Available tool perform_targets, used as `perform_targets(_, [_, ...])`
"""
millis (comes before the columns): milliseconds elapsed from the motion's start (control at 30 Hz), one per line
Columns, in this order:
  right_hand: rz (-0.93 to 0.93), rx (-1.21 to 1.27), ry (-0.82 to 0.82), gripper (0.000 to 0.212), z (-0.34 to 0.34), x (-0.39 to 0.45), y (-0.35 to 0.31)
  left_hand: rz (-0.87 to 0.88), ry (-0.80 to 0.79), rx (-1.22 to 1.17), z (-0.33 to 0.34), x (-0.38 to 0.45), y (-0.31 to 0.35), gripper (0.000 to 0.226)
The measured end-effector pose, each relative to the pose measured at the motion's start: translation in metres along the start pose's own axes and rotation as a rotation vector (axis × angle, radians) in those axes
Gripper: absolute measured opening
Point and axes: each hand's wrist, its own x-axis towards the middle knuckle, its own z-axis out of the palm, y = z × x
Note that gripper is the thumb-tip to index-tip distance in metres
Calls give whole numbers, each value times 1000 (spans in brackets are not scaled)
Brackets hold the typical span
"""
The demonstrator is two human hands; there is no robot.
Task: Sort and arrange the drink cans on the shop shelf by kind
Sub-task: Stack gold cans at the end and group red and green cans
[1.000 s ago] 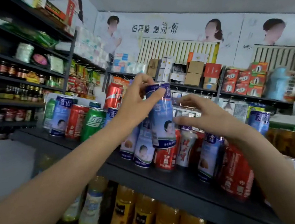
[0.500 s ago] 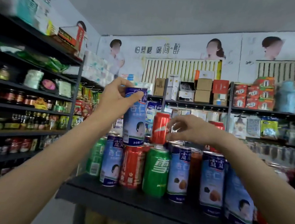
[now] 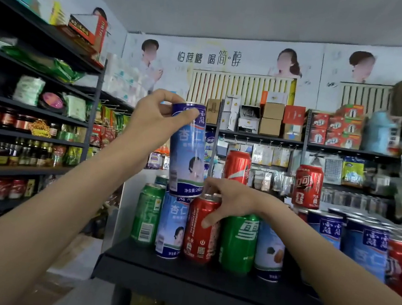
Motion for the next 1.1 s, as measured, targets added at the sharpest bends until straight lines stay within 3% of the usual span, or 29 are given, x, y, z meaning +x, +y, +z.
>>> perform_targets(167, [-83,117,111,47,-16,-16,-2,-40,-14,32,-4,-4,-8,15])
perform_targets(367, [-56,217,267,49,-70,-81,-11,-57,-118,146,1,-7,-15,17])
perform_targets(467, [-13,141,213,57,-84,-110,-13,-53,-282,404,10,-9,-25,24])
perform_targets(700, [83,86,194,52,-77,-137,1,102,-662,988,42,-16,-41,30])
perform_targets(933, [75,109,225,52,-76,-143,14,127,-731,1226,52,-13,-64,41])
perform_targets(1100, [109,112,278,62,-81,-152,25,123,-713,1316,59,-14,-50,27])
